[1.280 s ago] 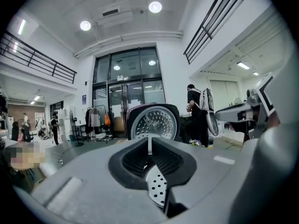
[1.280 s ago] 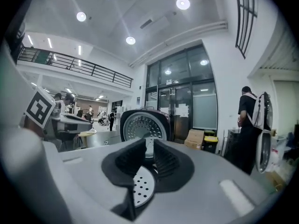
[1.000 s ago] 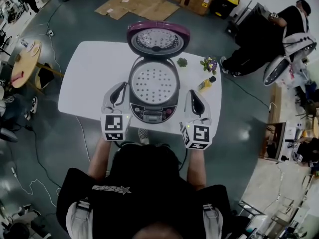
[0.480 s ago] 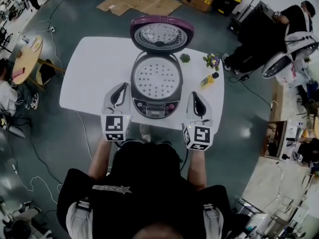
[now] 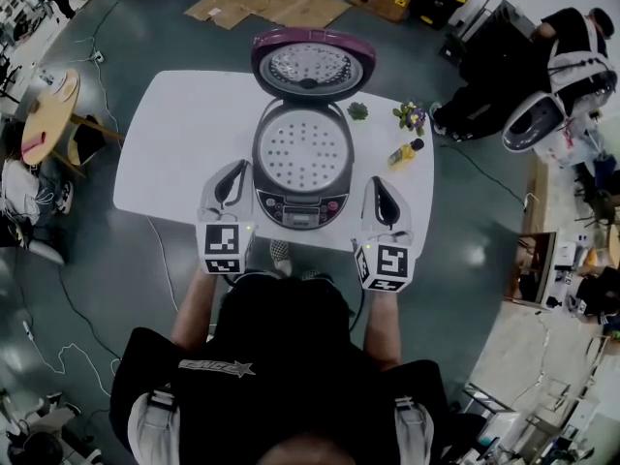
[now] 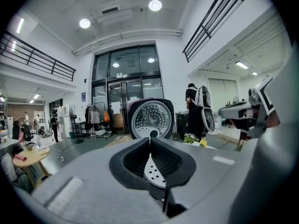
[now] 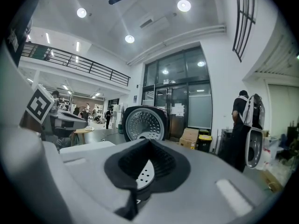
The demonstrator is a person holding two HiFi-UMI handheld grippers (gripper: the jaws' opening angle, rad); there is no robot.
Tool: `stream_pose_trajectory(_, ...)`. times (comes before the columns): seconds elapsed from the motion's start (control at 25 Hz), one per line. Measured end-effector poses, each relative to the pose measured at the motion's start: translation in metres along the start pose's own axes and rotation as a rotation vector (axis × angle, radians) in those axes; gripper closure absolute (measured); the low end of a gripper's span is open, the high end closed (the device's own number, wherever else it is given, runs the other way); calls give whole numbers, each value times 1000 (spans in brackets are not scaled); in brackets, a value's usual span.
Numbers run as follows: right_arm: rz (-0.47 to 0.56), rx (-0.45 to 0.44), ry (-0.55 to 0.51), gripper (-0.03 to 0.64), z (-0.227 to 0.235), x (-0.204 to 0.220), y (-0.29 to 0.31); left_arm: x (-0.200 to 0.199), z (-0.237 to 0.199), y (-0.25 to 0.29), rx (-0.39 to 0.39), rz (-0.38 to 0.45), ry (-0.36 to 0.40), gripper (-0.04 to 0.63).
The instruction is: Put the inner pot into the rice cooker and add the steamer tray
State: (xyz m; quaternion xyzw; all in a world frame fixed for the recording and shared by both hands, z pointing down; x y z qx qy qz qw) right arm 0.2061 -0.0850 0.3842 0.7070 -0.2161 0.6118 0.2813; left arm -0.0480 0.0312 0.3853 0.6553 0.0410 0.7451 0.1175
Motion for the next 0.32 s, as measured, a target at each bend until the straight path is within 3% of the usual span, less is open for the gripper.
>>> stream_pose_trajectory(0.32,0,-3,-5,611,-1,-1,-2,-2,3,2,12,0,8,575)
Point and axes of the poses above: the fingertips, and each gripper's own axes: y forward along the fingers, z to its right, x out of its underside, the point moved 6 cm from there along -y, backward along the fingers, and after that the axes turned 4 degrees about x, right-handed, at the moved point
